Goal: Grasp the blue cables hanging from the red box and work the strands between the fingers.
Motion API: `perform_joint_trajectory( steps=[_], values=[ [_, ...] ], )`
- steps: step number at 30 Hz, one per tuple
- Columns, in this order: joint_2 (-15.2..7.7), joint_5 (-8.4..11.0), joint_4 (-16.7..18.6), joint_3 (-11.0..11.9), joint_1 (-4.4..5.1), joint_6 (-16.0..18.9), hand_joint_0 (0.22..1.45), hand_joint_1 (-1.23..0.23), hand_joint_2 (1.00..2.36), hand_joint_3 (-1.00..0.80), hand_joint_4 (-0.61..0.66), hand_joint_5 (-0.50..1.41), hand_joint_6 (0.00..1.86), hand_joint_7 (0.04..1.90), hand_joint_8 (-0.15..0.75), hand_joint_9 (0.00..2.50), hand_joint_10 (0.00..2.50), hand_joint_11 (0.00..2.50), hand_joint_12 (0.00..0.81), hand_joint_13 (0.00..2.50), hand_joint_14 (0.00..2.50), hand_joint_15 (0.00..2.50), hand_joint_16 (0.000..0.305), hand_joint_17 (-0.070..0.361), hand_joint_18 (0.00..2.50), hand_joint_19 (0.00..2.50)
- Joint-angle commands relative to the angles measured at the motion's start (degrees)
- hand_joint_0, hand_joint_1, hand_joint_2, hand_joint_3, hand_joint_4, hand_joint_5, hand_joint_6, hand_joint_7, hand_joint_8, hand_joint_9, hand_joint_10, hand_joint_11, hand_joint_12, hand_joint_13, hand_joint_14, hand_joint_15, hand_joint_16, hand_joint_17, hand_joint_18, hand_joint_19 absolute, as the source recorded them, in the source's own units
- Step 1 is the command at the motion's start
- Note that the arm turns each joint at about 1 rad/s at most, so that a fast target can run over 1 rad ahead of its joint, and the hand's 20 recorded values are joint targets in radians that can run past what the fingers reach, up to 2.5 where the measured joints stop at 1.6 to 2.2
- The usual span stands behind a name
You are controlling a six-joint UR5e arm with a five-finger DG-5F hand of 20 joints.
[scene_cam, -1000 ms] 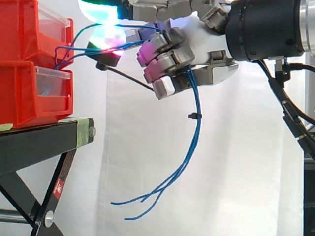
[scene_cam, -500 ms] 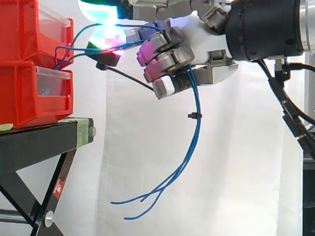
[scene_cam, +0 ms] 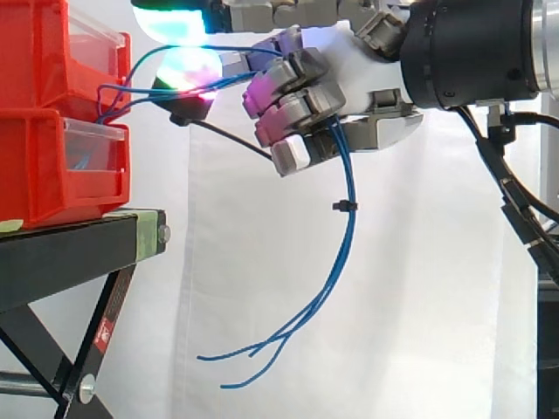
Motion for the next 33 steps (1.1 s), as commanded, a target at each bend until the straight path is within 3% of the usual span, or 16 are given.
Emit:
perform_joint_trajectory(
  steps=[1, 9, 15, 18, 22, 33],
  values=[
    [0.0, 0.00, 0.0, 0.0, 0.00, 0.0, 0.92, -0.73, 1.00, 0.13, 0.07, 0.07, 1.49, 1.01, 0.556, 1.86, 2.50, 2.50, 0.692, 2.11, 2.50, 1.81, 0.255, 0.192, 2.50, 0.78],
    [0.0, 0.00, 0.0, 0.0, 0.00, 0.0, 0.94, -0.79, 1.01, 0.19, 0.09, -0.03, 1.61, 1.01, 0.556, 1.86, 2.50, 2.50, 0.692, 2.11, 2.50, 1.81, 0.255, 0.192, 2.50, 0.78],
    [0.0, 0.00, 0.0, -0.1, 0.00, 0.0, 0.95, -0.78, 1.00, 0.29, 0.02, 0.01, 1.60, 1.08, 0.556, 1.86, 2.50, 2.50, 0.692, 2.11, 2.50, 1.81, 0.255, 0.192, 2.50, 0.78],
    [0.0, 0.00, 0.0, 0.0, 0.00, 0.0, 0.91, -0.77, 1.14, 0.24, -0.02, 0.03, 1.59, 1.13, 0.556, 1.86, 2.50, 2.50, 0.692, 2.11, 2.50, 1.81, 0.255, 0.192, 2.50, 0.78],
    [0.0, 0.00, 0.0, 0.0, -0.08, 0.0, 0.90, -0.76, 1.20, 0.22, -0.06, 0.05, 1.58, 1.17, 0.556, 1.86, 2.50, 2.50, 0.692, 2.11, 2.50, 1.81, 0.255, 0.192, 2.50, 0.78],
    [0.0, 0.00, 0.0, 0.0, 0.00, 0.0, 0.91, -0.76, 1.21, 0.24, -0.12, 0.06, 1.56, 1.23, 0.556, 1.86, 2.50, 2.50, 0.692, 2.11, 2.50, 1.81, 0.255, 0.192, 2.50, 0.78]
  ],
)
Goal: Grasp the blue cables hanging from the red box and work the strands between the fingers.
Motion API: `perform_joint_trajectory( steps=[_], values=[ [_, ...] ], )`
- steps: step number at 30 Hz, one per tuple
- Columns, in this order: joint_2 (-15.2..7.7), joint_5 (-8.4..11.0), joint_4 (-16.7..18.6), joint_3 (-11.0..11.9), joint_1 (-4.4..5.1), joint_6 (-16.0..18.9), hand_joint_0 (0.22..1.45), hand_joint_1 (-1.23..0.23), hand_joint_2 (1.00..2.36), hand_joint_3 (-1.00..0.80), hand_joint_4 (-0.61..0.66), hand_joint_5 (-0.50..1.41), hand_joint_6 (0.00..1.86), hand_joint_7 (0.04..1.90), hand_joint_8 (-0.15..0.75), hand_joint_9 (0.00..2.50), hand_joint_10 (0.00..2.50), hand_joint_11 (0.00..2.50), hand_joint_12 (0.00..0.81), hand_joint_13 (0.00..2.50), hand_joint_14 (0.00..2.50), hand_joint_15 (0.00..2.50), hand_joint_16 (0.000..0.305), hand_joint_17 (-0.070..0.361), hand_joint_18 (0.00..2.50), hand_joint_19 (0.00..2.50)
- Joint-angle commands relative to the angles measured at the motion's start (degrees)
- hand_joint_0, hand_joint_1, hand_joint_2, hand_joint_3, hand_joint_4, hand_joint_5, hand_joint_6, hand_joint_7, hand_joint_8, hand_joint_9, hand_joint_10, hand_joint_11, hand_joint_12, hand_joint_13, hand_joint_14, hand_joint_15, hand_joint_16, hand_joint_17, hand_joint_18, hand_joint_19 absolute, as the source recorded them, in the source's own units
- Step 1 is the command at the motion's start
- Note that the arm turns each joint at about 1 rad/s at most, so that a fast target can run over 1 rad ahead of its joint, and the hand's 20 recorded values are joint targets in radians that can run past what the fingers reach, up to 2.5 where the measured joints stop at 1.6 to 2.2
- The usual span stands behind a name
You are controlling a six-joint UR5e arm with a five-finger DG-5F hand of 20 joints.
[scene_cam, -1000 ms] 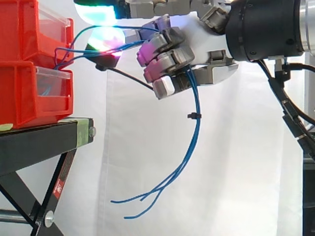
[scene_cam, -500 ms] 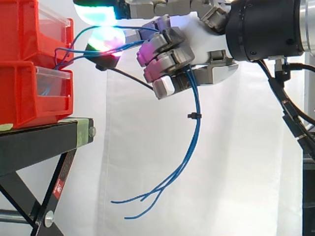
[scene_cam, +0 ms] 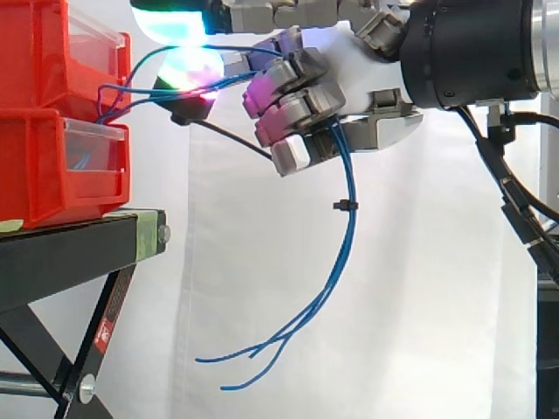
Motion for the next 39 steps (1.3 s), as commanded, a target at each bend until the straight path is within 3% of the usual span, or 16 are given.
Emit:
perform_joint_trajectory(
  steps=[1, 39],
  values=[
    [0.0, 0.00, 0.0, 0.0, -0.07, 0.0, 0.91, -0.76, 1.22, 0.24, -0.13, 0.07, 1.56, 1.23, 0.556, 1.86, 2.50, 2.50, 0.692, 2.11, 2.50, 1.81, 0.255, 0.192, 2.50, 0.78],
    [0.0, 0.00, 0.0, -0.1, 0.02, 0.0, 0.89, -0.77, 1.27, 0.22, -0.12, 0.09, 1.52, 1.27, 0.556, 1.86, 2.50, 2.50, 0.692, 2.11, 2.50, 1.81, 0.255, 0.192, 2.50, 0.78]
  ],
)
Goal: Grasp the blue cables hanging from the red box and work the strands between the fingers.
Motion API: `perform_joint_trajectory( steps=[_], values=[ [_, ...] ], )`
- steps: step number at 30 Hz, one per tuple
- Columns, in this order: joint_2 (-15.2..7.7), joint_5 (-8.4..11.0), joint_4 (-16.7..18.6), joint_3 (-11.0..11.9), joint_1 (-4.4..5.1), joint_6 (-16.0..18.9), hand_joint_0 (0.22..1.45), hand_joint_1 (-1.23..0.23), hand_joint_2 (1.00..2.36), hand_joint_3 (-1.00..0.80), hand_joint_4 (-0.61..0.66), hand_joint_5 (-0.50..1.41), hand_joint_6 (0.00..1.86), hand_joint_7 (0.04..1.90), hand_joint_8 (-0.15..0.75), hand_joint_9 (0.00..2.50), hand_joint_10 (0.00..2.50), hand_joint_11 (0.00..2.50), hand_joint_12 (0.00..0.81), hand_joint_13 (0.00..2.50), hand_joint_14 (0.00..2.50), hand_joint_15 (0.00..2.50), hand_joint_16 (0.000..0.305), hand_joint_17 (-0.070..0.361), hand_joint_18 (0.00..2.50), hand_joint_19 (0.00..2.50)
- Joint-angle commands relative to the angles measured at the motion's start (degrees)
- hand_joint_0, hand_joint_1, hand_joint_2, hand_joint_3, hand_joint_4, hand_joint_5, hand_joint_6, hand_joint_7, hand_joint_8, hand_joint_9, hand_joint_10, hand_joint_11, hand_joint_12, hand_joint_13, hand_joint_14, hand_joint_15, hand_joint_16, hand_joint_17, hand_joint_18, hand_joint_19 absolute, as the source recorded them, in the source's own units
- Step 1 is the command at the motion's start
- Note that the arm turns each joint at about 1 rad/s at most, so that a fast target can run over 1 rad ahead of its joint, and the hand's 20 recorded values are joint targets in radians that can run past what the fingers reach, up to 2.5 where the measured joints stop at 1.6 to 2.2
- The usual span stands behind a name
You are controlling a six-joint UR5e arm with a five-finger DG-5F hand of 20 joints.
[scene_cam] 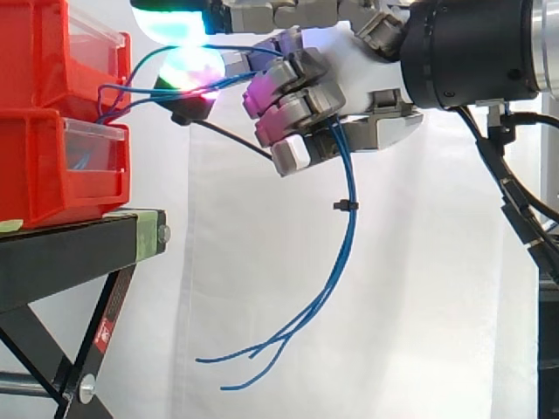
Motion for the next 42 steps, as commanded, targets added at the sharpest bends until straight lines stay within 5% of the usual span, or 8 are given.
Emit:
perform_joint_trajectory(
  steps=[1, 42],
  values=[
    [0.0, 0.00, 0.0, 0.0, 0.02, 0.0, 0.89, -0.77, 1.27, 0.23, -0.12, 0.09, 1.52, 1.27, 0.556, 1.86, 2.50, 2.50, 0.692, 2.11, 2.50, 1.81, 0.255, 0.192, 2.50, 0.78],
    [0.0, 0.00, 0.0, 0.0, 0.02, 0.0, 0.89, -0.77, 1.26, 0.23, -0.12, 0.09, 1.52, 1.29, 0.556, 1.86, 2.50, 2.50, 0.692, 2.11, 2.50, 1.81, 0.255, 0.192, 2.50, 0.78]
  ],
)
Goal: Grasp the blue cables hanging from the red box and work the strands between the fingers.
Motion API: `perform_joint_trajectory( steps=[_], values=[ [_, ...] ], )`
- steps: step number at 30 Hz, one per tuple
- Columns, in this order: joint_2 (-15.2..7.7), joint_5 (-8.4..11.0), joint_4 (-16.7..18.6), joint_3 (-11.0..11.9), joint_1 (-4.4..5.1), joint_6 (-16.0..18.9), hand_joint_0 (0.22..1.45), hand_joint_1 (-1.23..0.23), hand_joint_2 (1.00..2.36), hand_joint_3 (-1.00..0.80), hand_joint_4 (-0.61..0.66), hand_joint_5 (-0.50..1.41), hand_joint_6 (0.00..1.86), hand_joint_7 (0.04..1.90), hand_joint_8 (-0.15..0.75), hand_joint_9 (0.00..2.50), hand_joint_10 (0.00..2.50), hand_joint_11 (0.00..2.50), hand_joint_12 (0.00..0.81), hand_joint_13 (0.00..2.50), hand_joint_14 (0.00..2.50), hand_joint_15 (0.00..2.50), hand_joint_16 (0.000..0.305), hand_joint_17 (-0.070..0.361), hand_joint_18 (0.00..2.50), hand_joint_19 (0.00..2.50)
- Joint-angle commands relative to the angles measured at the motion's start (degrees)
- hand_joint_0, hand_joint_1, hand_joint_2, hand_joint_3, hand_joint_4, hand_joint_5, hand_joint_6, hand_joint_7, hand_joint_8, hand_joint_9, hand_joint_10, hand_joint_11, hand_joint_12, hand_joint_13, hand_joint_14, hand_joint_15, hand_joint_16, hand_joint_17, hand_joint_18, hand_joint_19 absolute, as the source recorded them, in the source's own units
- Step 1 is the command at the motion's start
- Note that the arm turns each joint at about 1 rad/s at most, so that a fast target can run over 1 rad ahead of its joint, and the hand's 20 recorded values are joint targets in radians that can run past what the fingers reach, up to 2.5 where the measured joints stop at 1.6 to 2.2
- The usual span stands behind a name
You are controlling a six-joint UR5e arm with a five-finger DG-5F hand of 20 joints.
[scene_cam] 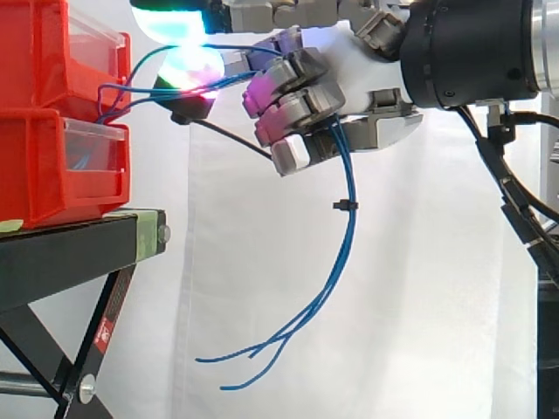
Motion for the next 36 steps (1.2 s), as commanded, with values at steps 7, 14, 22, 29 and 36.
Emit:
perform_joint_trajectory(
  steps=[7, 14, 22, 29, 36],
  values=[
    [0.0, 0.00, 0.0, 0.0, 0.01, 0.0, 0.89, -0.77, 1.25, 0.24, -0.12, 0.09, 1.52, 1.28, 0.556, 1.86, 2.50, 2.50, 0.692, 2.11, 2.50, 1.81, 0.255, 0.192, 2.50, 0.78],
    [0.0, 0.00, 0.0, -0.1, 0.01, 0.0, 0.90, -0.77, 1.24, 0.24, -0.12, 0.09, 1.52, 1.28, 0.556, 1.86, 2.50, 2.50, 0.692, 2.11, 2.50, 1.81, 0.255, 0.192, 2.50, 0.78],
    [0.0, 0.00, 0.0, 0.0, 0.01, 0.0, 0.90, -0.77, 1.24, 0.24, -0.12, 0.09, 1.51, 1.28, 0.556, 1.86, 2.50, 2.50, 0.692, 2.11, 2.50, 1.81, 0.255, 0.192, 2.50, 0.78],
    [0.0, 0.00, 0.0, -0.1, 0.01, 0.0, 0.90, -0.77, 1.24, 0.24, -0.12, 0.09, 1.52, 1.27, 0.556, 1.86, 2.50, 2.50, 0.692, 2.11, 2.50, 1.81, 0.255, 0.192, 2.50, 0.78],
    [0.0, 0.00, 0.0, -0.1, 0.01, 0.0, 0.90, -0.77, 1.24, 0.23, -0.12, 0.09, 1.51, 1.28, 0.556, 1.86, 2.50, 2.50, 0.692, 2.11, 2.50, 1.81, 0.255, 0.192, 2.50, 0.78]
  ],
)
